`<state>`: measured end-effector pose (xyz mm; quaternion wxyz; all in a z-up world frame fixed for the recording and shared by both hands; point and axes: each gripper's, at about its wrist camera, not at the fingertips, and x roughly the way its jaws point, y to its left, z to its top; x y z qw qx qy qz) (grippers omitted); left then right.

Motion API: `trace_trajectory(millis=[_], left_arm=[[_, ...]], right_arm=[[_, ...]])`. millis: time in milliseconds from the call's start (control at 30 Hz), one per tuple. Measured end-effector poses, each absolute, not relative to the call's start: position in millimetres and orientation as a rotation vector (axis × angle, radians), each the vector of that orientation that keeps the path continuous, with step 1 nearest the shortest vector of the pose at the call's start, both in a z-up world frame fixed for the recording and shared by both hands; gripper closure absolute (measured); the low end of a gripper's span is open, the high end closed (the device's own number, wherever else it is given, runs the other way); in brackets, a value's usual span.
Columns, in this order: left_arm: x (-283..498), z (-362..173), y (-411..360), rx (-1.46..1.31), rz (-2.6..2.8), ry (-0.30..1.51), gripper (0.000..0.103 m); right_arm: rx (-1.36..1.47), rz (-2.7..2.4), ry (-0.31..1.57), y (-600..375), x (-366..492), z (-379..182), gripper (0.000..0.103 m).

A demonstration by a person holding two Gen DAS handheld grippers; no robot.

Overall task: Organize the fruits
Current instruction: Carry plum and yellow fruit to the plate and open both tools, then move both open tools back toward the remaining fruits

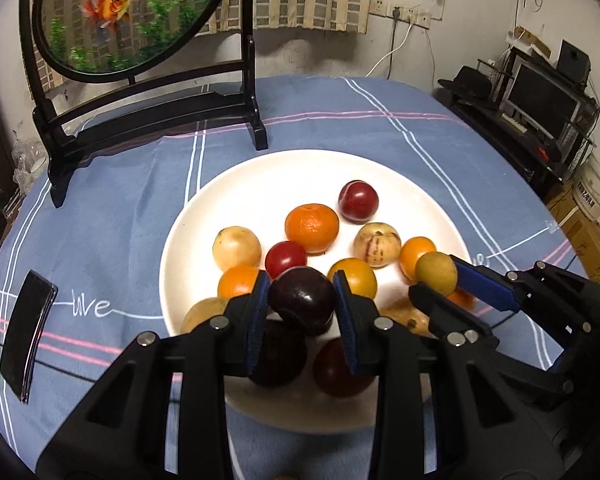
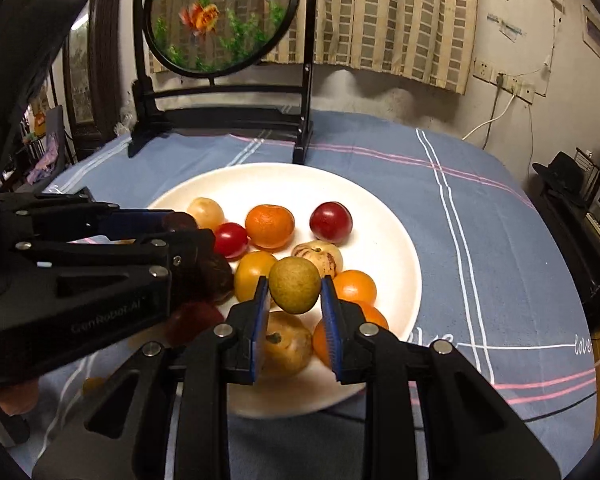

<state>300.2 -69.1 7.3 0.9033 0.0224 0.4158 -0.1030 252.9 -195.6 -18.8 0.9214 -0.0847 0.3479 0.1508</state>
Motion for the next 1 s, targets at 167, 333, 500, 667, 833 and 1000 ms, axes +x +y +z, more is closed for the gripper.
trace_trajectory(millis=[167, 333, 500, 667, 833, 1000], left_arm=[[301, 8, -67, 0.041, -0.178, 0.834, 0.035], [286, 20, -58, 0.003, -0.184, 0.837, 0.027], [256, 35, -46, 0.001, -0.171, 0.798, 0.019], [221, 32, -28, -0.026, -0.159, 0.834, 0.017], [185, 12, -16, -0.013, -0.134, 0.873, 0.015], [159, -6, -6, -0.044, -0.127, 0.909, 0.015]], right_arm=[[-0.183, 0.286, 0.684, -196, 247, -17, 0.048], [-0.144, 0.287, 0.692, -206, 234, -6, 0.047], [-0.089, 0.273, 0.703, -223, 210, 0, 0.047], [-0.056, 0.263, 0.716, -233, 177, -3, 0.047], [-0.055, 0.283, 0.731, -232, 144, -11, 0.046], [-0.058, 0.325, 0.759, -223, 118, -21, 0.046]])
